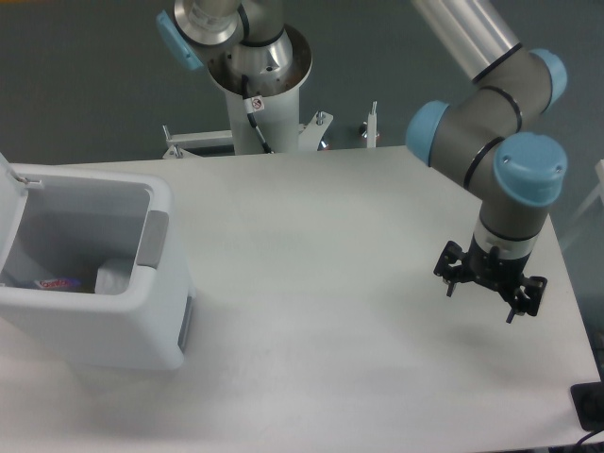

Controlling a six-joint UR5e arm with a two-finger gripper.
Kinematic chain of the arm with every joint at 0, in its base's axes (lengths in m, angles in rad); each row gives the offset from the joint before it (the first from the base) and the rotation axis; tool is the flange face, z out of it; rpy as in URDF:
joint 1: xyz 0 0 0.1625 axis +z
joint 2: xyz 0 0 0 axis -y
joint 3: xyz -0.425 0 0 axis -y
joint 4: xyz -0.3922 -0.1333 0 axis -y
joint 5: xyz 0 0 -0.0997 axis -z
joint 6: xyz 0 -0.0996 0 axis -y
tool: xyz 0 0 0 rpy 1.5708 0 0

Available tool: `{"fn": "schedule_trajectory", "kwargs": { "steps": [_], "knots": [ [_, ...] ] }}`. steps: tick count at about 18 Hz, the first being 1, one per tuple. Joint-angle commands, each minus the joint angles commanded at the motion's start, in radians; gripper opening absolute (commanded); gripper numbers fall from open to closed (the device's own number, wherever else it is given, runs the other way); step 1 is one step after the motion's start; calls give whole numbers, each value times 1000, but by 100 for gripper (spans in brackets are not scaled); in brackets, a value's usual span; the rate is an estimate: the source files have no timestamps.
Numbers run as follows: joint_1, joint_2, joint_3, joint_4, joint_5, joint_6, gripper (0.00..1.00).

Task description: Place the trash in the trash can

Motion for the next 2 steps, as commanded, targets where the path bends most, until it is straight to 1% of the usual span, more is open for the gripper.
{"fn": "schedule_trajectory", "kwargs": {
  "steps": [2],
  "knots": [
    [-3, -3, 0, 0, 0, 0, 100]
  ]
}}
